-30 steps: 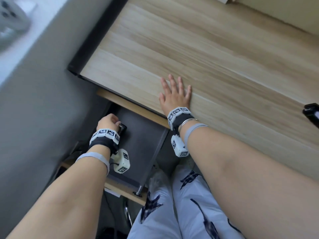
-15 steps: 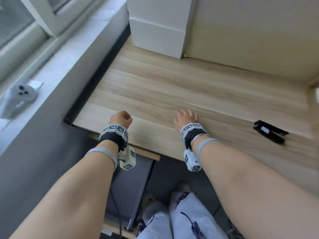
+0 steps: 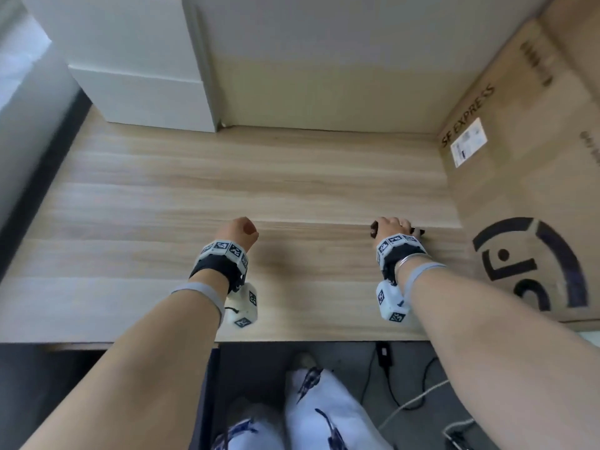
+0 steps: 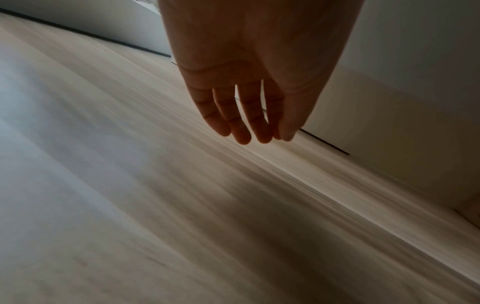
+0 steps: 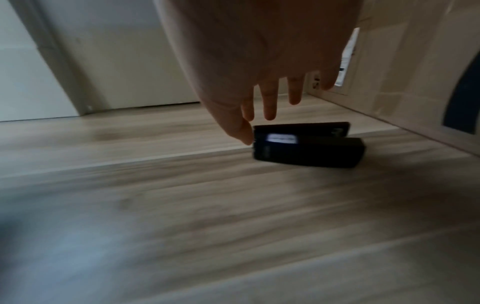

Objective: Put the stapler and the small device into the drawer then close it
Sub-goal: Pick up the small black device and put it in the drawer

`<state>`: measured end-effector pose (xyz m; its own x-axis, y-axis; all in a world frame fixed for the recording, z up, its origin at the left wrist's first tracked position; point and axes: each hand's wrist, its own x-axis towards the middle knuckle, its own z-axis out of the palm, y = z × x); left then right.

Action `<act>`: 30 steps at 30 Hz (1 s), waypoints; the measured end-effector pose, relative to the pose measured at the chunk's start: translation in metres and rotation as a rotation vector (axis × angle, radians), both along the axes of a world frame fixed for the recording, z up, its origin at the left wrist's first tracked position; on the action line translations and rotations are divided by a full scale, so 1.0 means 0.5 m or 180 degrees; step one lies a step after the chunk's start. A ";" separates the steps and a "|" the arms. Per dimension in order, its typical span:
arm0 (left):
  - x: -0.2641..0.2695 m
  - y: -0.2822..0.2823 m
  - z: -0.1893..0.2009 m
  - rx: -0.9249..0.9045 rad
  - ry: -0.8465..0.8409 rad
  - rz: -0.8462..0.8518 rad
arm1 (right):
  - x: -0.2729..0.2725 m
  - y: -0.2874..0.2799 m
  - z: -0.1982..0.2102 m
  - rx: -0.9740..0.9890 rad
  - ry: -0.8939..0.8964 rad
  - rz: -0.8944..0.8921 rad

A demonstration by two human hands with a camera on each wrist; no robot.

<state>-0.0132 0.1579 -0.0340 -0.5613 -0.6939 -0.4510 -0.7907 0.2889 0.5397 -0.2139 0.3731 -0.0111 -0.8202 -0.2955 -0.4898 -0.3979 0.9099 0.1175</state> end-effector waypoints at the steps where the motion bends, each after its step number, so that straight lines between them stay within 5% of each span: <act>1: -0.017 0.004 -0.007 0.0004 -0.0023 -0.0048 | -0.017 0.012 -0.004 0.0046 -0.0005 -0.0061; 14: -0.132 0.048 -0.029 0.0000 0.0109 -0.0559 | -0.086 0.030 -0.050 -0.0015 -0.0325 -0.0285; 30: -0.041 0.049 0.028 -0.0197 -0.0078 -0.1131 | 0.146 -0.192 0.027 -0.1120 -0.1048 0.1154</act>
<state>-0.0338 0.1825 -0.0199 -0.7619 -0.4838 -0.4305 -0.6476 0.5796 0.4947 -0.1410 0.2771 0.0022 -0.4587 -0.7183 -0.5230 -0.6544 0.6713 -0.3480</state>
